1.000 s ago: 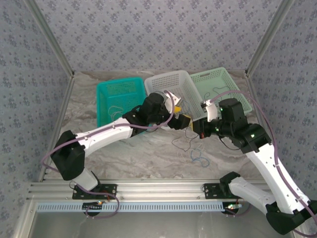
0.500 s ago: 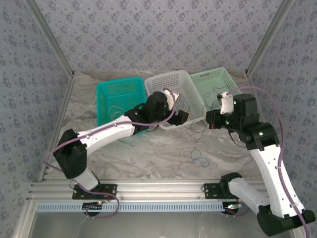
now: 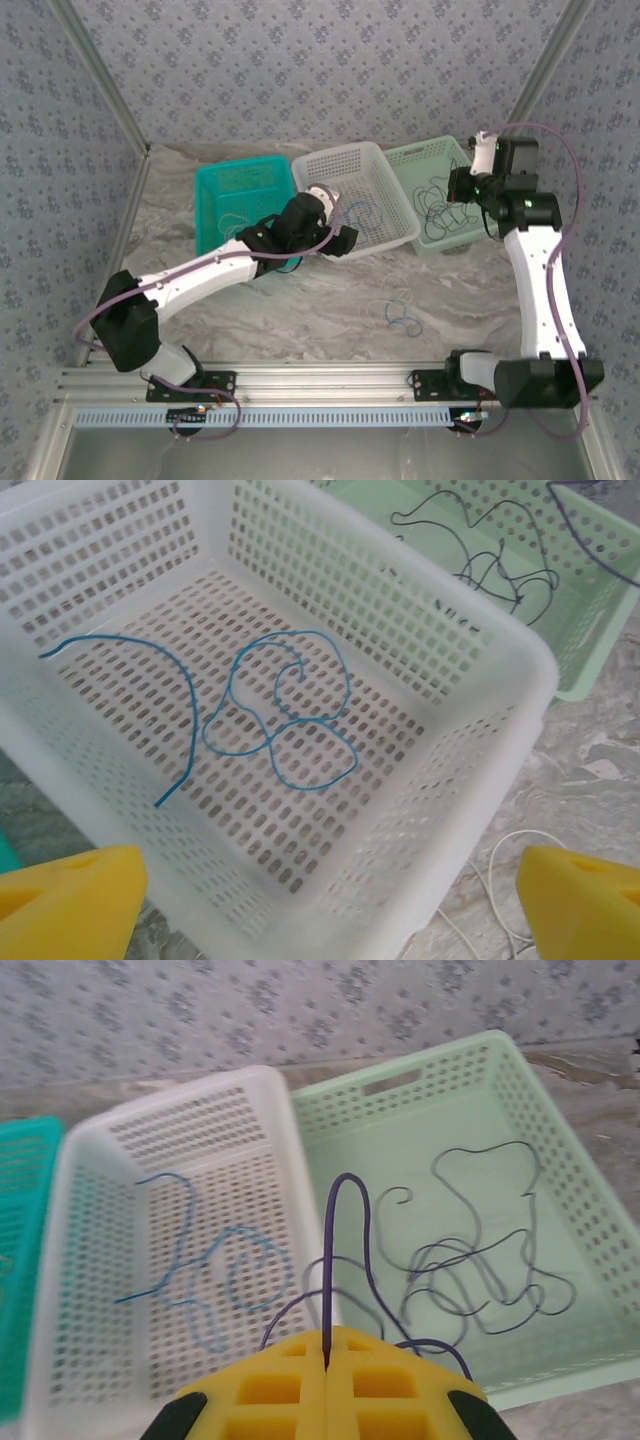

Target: Untangle the cables

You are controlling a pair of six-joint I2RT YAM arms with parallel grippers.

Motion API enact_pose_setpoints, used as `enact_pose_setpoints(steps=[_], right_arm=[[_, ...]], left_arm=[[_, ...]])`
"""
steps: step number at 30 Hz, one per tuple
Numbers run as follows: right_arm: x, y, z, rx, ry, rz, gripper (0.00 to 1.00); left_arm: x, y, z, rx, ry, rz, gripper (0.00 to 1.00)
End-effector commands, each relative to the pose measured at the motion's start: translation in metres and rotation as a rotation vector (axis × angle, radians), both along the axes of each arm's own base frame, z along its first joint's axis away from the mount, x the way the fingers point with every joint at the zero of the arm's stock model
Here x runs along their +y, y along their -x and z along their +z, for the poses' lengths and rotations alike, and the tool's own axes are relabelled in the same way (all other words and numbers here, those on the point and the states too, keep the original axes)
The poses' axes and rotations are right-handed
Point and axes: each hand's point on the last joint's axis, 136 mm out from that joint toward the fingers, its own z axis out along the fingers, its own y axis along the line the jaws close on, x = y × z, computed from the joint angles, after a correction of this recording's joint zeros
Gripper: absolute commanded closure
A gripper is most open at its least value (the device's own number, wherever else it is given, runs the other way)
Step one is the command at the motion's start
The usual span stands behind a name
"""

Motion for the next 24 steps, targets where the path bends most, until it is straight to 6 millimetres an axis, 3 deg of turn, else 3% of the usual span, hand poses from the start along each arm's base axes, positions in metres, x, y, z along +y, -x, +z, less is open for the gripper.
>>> enact_pose_setpoints(steps=[1,5,6,8,10,15,24], right_arm=[[-0.027,-0.030,-0.018,0.032,0.104,-0.055,1.00],[-0.050,-0.060,-0.056,0.132,0.108,-0.134,0.97],[-0.053,-0.066,-0.067,0.164,0.091,-0.141,0.83],[-0.046,-0.073,-0.075,0.195,0.047,-0.111,0.40],[-0.028,-0.071,-0.070,0.186,-0.003,-0.046,0.27],[0.002,-0.038,-0.059,0.161,0.004,0.003,0.19],[0.040,0.067,-0.107,0.324,-0.163,0.023,0.24]], left_arm=[[0.014,0.000,0.010,-0.017,0.011,0.041,0.04],[0.024,0.001,0.014,-0.033,0.014,0.063,0.02],[0.026,0.002,0.013,-0.036,0.015,0.066,0.01],[0.029,0.003,0.014,-0.043,0.021,0.070,0.01],[0.032,0.003,0.013,-0.043,0.024,0.072,0.01],[0.036,0.005,0.013,-0.050,0.035,0.073,0.01],[0.041,0.003,0.018,-0.061,0.090,0.087,0.01]])
